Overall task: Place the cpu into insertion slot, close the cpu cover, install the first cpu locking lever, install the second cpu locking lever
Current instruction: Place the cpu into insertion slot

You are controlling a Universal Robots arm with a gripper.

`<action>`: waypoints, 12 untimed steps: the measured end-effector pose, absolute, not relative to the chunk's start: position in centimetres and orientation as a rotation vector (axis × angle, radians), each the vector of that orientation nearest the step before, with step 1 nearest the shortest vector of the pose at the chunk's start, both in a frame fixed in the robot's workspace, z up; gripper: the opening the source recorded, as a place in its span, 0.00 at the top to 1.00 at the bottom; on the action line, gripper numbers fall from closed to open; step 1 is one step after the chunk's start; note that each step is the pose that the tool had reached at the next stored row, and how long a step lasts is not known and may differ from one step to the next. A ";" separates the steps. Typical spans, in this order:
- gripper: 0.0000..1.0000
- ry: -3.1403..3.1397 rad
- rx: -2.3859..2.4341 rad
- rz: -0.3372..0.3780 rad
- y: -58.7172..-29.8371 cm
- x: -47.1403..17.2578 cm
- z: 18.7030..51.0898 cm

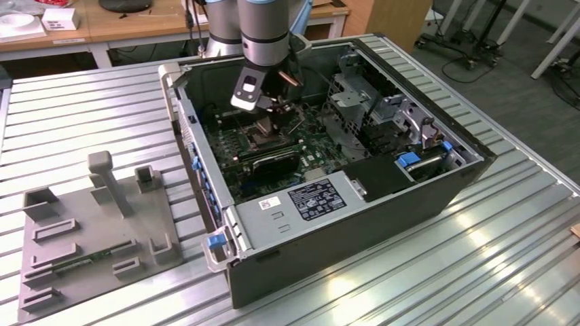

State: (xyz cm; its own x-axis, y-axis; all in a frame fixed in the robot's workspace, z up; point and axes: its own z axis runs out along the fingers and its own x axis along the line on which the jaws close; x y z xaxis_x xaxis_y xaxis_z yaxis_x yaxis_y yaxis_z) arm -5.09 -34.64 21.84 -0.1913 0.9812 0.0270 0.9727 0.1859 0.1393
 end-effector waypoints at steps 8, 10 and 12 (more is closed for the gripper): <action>0.46 2.299 2.045 0.217 -34.6 -5.2 21.8; 0.46 2.282 2.068 0.224 -34.6 -5.2 21.8; 0.46 2.263 2.088 0.225 -34.6 -5.2 21.8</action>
State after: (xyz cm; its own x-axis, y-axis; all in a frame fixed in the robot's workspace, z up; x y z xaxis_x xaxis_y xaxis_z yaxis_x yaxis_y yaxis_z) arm -5.23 -34.64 21.82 -0.0840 0.9947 0.0590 0.9868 0.0749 0.1436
